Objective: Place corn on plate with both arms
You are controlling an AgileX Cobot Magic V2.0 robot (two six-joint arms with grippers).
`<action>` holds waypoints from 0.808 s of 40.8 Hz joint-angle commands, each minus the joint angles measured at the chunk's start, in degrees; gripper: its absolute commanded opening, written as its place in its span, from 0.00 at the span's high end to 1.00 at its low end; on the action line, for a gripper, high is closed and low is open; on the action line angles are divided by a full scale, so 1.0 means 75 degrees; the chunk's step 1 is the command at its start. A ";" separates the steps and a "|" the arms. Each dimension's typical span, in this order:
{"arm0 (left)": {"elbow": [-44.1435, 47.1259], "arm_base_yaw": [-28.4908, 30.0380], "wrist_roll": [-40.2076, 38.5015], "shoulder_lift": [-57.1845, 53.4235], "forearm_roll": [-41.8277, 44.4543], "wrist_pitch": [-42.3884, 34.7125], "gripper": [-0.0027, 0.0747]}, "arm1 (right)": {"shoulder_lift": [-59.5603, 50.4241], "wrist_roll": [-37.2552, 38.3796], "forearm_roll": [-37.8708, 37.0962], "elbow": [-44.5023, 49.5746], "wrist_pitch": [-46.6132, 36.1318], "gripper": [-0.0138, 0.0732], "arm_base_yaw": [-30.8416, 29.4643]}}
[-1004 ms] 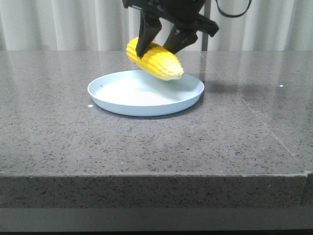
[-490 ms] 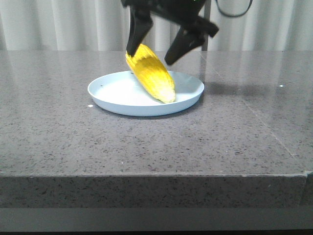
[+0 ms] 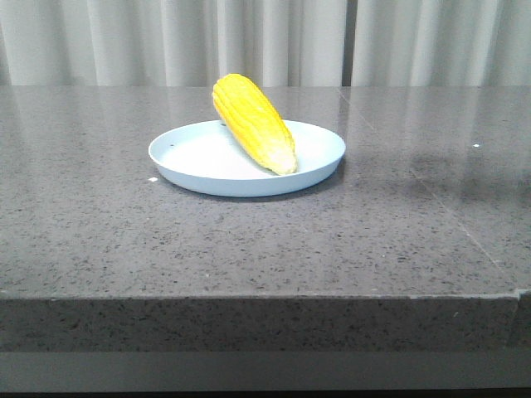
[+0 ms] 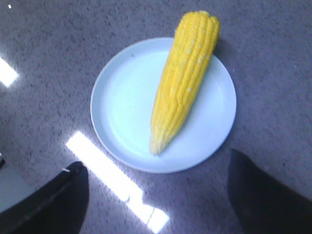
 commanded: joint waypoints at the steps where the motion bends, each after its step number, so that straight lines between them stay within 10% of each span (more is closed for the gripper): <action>1: -0.0202 -0.0057 -0.0079 -0.0002 0.0041 -0.0584 0.34 | -0.1195 -0.0082 -0.0274 0.0462 -0.0138 0.15 -0.0009; 33: -0.0202 -0.0057 -0.0079 -0.0002 0.0041 -0.0598 0.34 | -0.6641 0.0835 -0.0934 0.4055 -0.0138 0.15 -0.0019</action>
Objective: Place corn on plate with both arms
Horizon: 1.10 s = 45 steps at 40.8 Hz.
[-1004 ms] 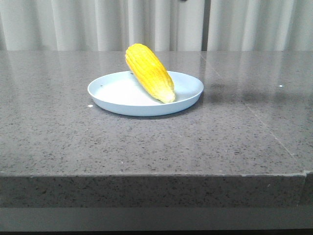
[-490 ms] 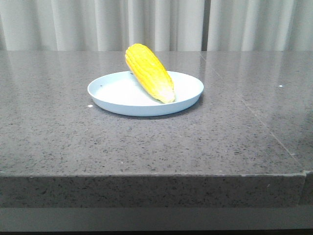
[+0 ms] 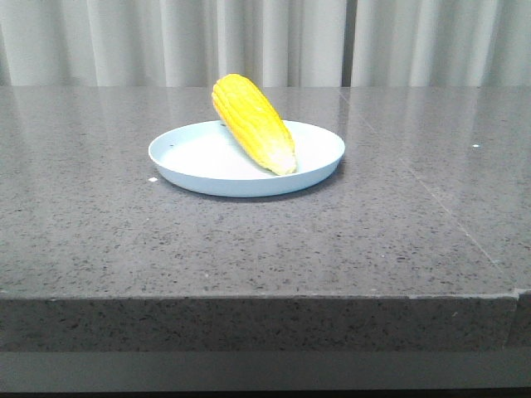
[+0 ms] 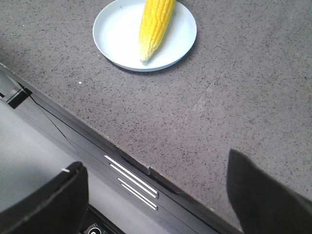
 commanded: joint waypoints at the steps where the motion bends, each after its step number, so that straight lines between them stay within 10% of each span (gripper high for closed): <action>1: -0.0202 -0.0057 -0.0079 -0.0002 0.0041 -0.0598 0.34 | -0.0211 -0.0060 -0.0062 -0.0069 -0.0478 0.15 -0.0019; 26: -0.0202 -0.0057 -0.0079 -0.0002 0.0041 -0.0748 0.37 | -0.0303 -0.0060 -0.0062 0.0225 -0.0585 0.18 -0.0019; 45: -0.0202 -0.0057 -0.0079 -0.0002 0.0041 -0.0717 0.99 | -0.0303 -0.0060 -0.0062 0.0225 -0.0823 0.93 -0.0019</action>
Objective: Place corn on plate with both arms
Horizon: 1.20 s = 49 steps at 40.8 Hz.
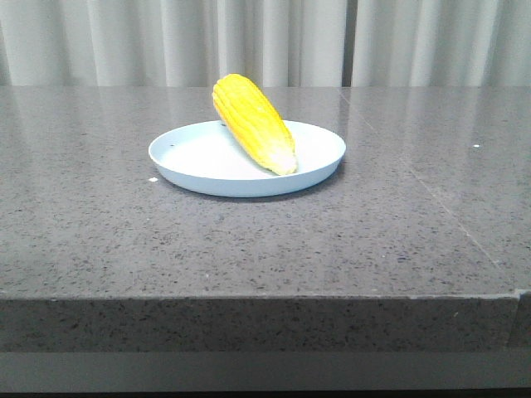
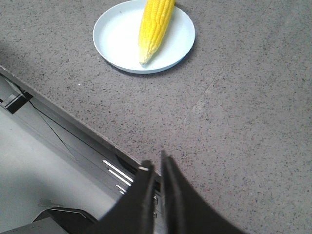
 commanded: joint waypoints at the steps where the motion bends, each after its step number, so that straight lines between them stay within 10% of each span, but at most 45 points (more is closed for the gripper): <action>1: -0.0202 -0.0057 -0.0079 -0.0002 0.0041 -0.0484 0.99 | 0.0037 -0.0060 -0.0050 -0.0185 -0.0538 0.92 -0.0019; 39: 0.0219 0.0504 -0.0079 -0.0543 -0.0006 -0.0684 0.99 | 0.0037 -0.0060 -0.0023 -0.0185 -0.0532 0.92 -0.0019; 49: 0.2489 0.1939 -0.0079 -0.2279 -0.0005 -0.3593 0.99 | 0.0037 -0.0060 -0.0023 -0.0185 -0.0532 0.92 -0.0019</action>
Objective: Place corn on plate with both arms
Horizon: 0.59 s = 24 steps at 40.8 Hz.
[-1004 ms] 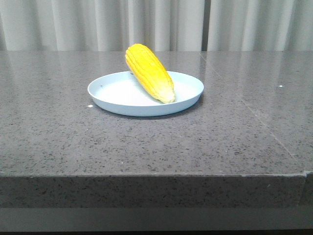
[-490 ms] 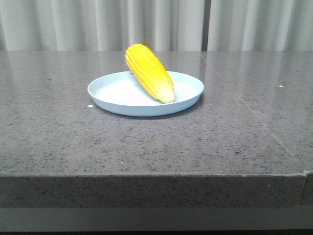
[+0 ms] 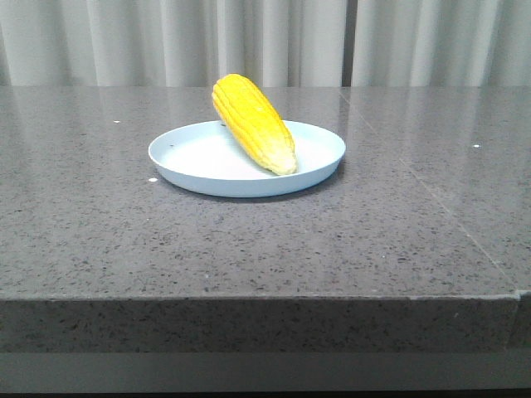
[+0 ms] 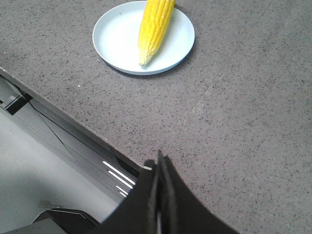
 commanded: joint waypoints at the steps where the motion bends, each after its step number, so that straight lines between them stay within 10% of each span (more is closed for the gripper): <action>1: 0.0794 0.0519 -0.0079 -0.0665 -0.0019 -0.2003 0.99 | 0.0037 -0.0060 -0.0023 -0.0185 -0.0507 0.92 -0.0019; 24: 0.4503 0.2721 -0.0079 -0.3432 -0.0496 -0.5142 0.99 | 0.0037 -0.0060 -0.0023 -0.0185 -0.0507 0.92 -0.0019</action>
